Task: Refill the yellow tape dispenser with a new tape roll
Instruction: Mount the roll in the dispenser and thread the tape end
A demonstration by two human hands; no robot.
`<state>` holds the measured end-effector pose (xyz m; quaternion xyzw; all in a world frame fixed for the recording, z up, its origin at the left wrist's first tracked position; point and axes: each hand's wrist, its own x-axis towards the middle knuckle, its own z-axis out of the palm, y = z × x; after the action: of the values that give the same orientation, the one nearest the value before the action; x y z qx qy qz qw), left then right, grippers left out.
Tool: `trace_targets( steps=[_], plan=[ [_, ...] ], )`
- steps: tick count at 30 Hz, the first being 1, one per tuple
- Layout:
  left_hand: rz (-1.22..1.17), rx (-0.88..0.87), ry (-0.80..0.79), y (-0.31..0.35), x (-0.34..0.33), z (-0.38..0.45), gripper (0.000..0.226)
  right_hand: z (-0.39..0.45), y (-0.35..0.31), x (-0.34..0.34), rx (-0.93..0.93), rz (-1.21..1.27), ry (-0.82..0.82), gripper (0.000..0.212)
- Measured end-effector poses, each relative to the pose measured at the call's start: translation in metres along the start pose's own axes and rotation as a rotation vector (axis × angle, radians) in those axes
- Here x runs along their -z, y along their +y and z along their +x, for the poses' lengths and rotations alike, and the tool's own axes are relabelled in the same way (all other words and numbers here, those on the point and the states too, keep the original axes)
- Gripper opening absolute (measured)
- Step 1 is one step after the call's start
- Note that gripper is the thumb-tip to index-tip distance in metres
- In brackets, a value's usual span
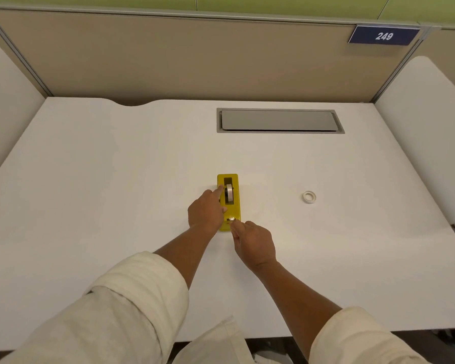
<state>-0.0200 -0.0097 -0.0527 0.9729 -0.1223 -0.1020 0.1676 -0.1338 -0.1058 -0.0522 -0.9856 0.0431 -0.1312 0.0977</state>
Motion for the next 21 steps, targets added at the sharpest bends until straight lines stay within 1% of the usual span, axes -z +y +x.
trace_targets(
  steps=[6, 9, 11, 12, 17, 21],
  plan=[
    [-0.010, 0.008, 0.002, 0.001, 0.001, -0.001, 0.064, -0.004, 0.000, -0.004, 0.000, 0.088, 0.021, 0.015],
    [-0.011, 0.005, -0.001, 0.000, 0.001, 0.000, 0.064, 0.000, 0.001, -0.005, -0.138, 0.162, 0.021, 0.011],
    [-0.010, 0.005, -0.003, 0.000, 0.001, 0.000, 0.064, 0.006, 0.002, -0.005, -0.236, 0.224, -0.023, 0.011],
    [-0.010, 0.005, -0.006, 0.000, 0.000, 0.000, 0.064, 0.008, 0.003, -0.006, -0.250, 0.244, -0.037, 0.013],
    [-0.018, 0.013, -0.016, 0.000, 0.000, 0.000, 0.065, 0.017, 0.011, -0.009, -0.234, 0.217, -0.139, 0.025],
    [-0.016, 0.018, -0.016, 0.000, -0.001, 0.001, 0.065, 0.019, 0.015, -0.012, -0.231, 0.221, -0.164, 0.023]
  ],
)
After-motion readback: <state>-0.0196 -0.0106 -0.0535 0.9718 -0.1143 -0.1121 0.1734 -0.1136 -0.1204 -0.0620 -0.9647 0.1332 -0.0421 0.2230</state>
